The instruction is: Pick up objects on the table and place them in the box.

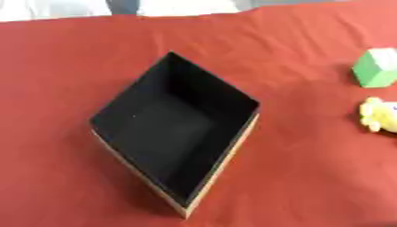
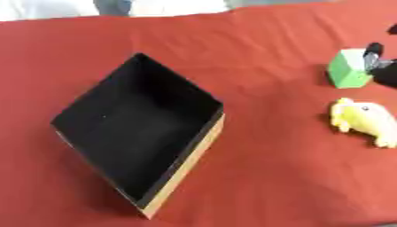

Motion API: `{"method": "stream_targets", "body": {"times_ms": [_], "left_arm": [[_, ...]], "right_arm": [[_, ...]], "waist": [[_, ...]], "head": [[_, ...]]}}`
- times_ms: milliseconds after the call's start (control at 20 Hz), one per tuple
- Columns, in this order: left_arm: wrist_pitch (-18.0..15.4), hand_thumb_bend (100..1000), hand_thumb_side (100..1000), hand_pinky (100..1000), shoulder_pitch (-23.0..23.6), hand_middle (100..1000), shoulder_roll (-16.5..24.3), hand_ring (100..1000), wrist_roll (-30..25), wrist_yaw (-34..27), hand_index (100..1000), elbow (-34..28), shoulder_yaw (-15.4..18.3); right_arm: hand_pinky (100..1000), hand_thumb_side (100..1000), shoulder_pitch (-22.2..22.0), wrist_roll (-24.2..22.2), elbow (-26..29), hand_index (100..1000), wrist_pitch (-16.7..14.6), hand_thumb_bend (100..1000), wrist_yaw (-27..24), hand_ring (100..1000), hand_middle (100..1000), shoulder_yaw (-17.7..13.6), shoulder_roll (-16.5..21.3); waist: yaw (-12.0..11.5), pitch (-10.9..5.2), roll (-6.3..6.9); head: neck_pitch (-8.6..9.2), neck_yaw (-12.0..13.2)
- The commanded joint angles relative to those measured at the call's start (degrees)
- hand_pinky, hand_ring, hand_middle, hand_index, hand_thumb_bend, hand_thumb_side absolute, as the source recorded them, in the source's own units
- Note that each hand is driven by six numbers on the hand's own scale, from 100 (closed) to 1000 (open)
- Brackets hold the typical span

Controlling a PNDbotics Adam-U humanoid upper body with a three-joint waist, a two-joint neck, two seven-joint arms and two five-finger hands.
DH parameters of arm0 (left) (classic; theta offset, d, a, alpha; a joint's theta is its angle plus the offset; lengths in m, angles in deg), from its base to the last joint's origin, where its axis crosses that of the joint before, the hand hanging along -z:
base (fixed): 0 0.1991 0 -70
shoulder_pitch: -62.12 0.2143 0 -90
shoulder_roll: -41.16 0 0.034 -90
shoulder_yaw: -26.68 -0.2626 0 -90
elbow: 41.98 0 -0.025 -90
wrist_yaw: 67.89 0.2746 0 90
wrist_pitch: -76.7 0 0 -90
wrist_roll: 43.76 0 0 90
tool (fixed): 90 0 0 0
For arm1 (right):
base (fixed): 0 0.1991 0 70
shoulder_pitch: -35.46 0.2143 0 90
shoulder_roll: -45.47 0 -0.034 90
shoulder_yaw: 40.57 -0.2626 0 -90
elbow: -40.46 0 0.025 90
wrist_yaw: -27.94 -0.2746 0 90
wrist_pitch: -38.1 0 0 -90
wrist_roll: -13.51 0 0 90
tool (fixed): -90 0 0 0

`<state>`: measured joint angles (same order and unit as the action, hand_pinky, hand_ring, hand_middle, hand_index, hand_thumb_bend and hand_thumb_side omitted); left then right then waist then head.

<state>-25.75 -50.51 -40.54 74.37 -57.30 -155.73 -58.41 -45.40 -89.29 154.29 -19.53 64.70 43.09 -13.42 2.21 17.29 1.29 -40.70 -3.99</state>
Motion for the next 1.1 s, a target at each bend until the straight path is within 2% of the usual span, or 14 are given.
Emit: {"method": "stream_targets", "body": {"times_ms": [50, 400, 500, 650, 1100], "left_arm": [[-0.1, 100, 425, 538, -0.4, 690, 1.4, 813, 0.0, -0.1, 799, -0.8, 0.6], [-0.1, 100, 424, 538, -0.5, 689, 1.4, 813, 0.0, -0.1, 799, -0.8, 0.6], [-0.1, 100, 423, 538, -0.4, 689, 1.4, 813, 0.0, -0.1, 799, -0.8, 0.6], [-0.1, 100, 425, 538, -0.4, 689, 1.4, 813, 0.0, -0.1, 800, -0.8, 0.6], [-0.1, 100, 425, 538, -0.3, 689, 1.5, 813, -0.2, -0.1, 800, -0.8, 0.5]], "right_arm": [[918, 548, 0.7, 0.4, 0.8, 817, -0.1, 100, 0.4, 888, 829, -0.6, 1.1], [918, 549, 0.7, 0.6, 0.8, 817, -0.8, 100, 0.1, 887, 831, -0.5, 1.0], [919, 503, 0.4, -0.2, 0.8, 825, -0.6, 152, 0.6, 895, 834, -0.4, 1.3], [924, 483, -0.1, -2.4, 0.8, 860, -0.4, 231, 2.1, 911, 845, 0.0, 1.9], [937, 521, -1.2, -10.8, 0.8, 888, -3.6, 297, 5.6, 946, 873, 1.9, 3.1]], "waist": [[-0.1, -1.18, -0.16], [-0.2, -1.3, -0.22], [-0.2, -1.33, -0.25], [-0.1, -1.35, -0.31], [0.2, -1.32, -0.27]], "head": [[0.07, -0.1], [-0.3, 0.0], [-0.48, 0.0], [-0.6, -0.1], [-0.42, -3.2]]}}
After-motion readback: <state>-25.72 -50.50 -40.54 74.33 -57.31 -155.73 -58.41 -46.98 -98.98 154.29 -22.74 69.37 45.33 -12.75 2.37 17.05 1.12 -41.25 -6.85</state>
